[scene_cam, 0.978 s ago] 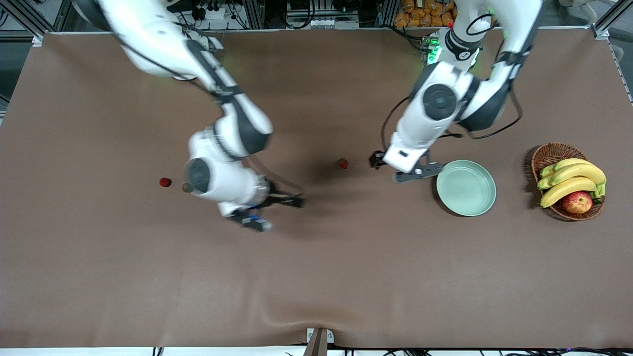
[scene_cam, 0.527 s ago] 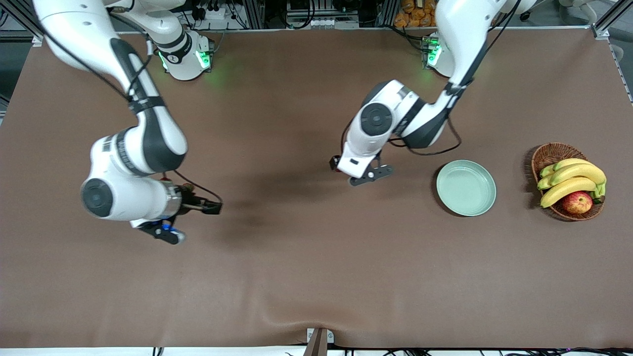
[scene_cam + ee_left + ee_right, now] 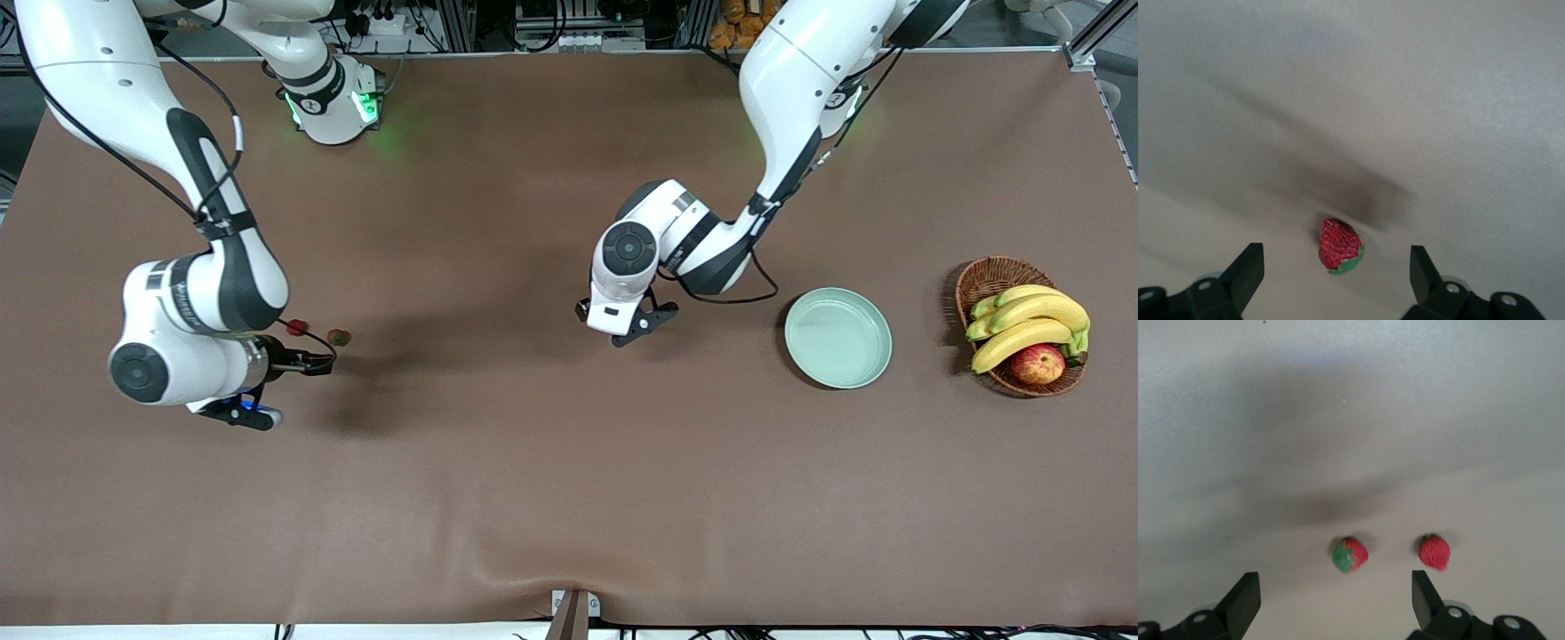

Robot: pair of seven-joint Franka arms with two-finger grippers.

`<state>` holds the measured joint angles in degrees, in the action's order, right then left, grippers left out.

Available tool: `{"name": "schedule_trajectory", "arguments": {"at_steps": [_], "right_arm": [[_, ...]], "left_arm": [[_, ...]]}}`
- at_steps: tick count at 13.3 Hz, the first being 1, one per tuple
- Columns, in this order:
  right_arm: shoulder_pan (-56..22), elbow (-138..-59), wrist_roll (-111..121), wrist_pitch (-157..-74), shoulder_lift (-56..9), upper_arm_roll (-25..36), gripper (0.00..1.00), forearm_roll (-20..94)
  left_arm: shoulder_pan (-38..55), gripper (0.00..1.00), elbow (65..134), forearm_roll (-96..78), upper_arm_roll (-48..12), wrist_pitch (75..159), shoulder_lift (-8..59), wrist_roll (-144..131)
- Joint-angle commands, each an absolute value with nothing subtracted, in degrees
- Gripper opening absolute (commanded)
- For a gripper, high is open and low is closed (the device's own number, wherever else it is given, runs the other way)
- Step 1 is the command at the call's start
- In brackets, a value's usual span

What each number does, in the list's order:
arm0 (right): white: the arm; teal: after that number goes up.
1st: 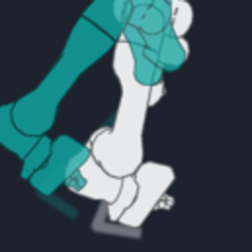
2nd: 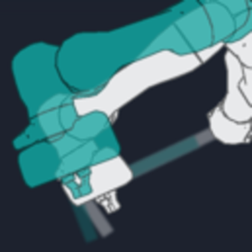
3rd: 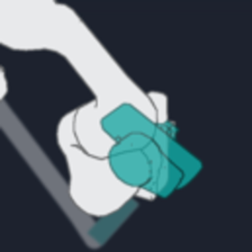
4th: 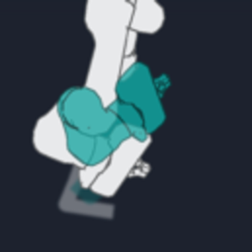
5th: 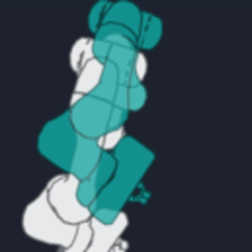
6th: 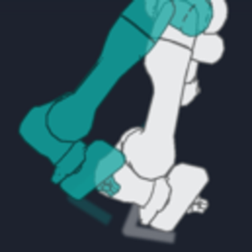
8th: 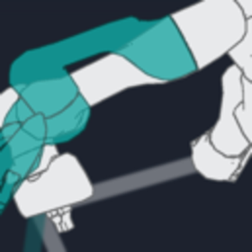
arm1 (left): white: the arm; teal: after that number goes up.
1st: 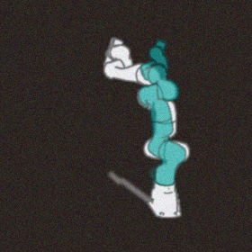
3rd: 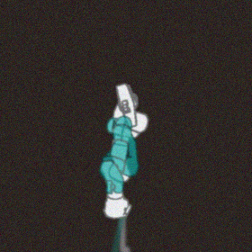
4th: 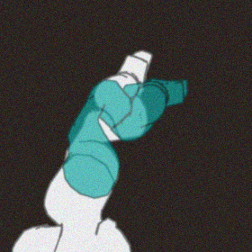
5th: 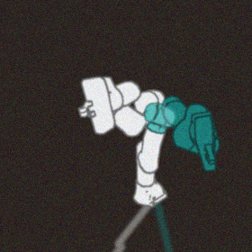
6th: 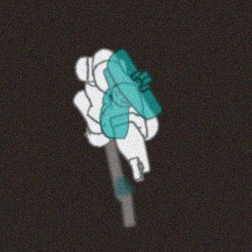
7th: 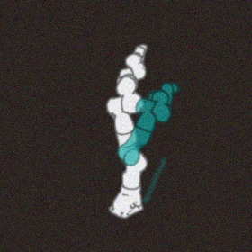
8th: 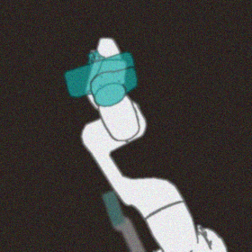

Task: Collect all strawberries into plate
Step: 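Grasp the strawberry with the left gripper while the right gripper reaches another, then carry the strawberry to the plate while the right gripper grasps the second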

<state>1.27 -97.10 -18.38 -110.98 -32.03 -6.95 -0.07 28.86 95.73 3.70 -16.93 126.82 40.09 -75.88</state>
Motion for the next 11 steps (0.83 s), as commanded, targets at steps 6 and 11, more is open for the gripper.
{"name": "schedule_trajectory", "arguments": {"at_steps": [6, 11], "right_arm": [[3.78, -102.39, -15.91, -117.16, -35.42, -8.17, 1.0, -1.85], [2.9, -103.62, -16.87, -114.19, -36.65, -8.17, 0.87, -1.41]], "left_arm": [[29.79, 0.6, 95.01, 5.19, -16.44, 126.3, 42.62, -79.8], [28.31, 0.0, 95.1, 5.1, -16.44, 126.04, 41.84, -79.72]]}}
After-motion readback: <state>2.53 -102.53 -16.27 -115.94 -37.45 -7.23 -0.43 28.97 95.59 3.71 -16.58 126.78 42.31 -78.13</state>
